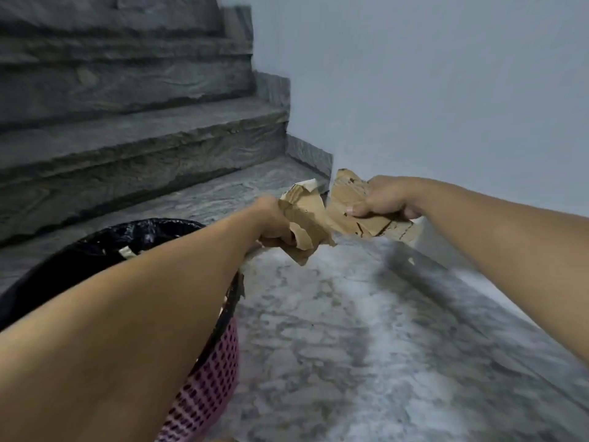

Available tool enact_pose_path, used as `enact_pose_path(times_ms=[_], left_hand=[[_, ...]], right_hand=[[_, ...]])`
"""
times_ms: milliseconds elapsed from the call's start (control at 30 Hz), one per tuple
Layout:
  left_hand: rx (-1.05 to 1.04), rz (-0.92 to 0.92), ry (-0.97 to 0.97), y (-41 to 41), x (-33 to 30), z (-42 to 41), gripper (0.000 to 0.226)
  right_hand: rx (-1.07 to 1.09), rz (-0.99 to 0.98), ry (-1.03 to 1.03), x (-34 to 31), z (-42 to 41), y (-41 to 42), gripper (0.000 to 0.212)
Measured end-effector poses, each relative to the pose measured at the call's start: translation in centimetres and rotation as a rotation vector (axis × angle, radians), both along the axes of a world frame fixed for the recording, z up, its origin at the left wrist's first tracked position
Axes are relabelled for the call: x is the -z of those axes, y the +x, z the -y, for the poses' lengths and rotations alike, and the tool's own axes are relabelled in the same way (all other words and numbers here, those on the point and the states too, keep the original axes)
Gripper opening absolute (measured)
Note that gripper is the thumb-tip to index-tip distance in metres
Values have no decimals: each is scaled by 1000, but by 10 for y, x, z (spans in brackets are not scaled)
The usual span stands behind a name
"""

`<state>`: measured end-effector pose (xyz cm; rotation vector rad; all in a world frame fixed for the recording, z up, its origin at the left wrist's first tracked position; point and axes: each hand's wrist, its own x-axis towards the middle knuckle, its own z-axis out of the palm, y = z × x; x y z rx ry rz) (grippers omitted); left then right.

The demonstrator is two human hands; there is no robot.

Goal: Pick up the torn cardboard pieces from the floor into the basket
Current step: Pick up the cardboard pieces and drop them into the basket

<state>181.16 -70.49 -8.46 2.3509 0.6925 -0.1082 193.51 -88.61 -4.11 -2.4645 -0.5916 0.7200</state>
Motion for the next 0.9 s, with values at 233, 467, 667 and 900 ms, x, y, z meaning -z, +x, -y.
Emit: enact_pose_path(times_ms=[233, 467, 667, 900], left_hand=[[-144, -24, 55, -85, -58, -81, 34], [-205, -267, 147, -182, -42, -144, 44], [-242, -372, 120, -234, 7, -160, 54], [-224, -500, 112, -253, 31, -165, 100]], right_hand=[[-103, -29, 151, -50, -102, -54, 38], [-307, 10, 168, -31, -189, -146, 22], [-409, 175, 135, 19, -226, -191, 62], [-422, 233, 19, 66, -221, -193, 96]])
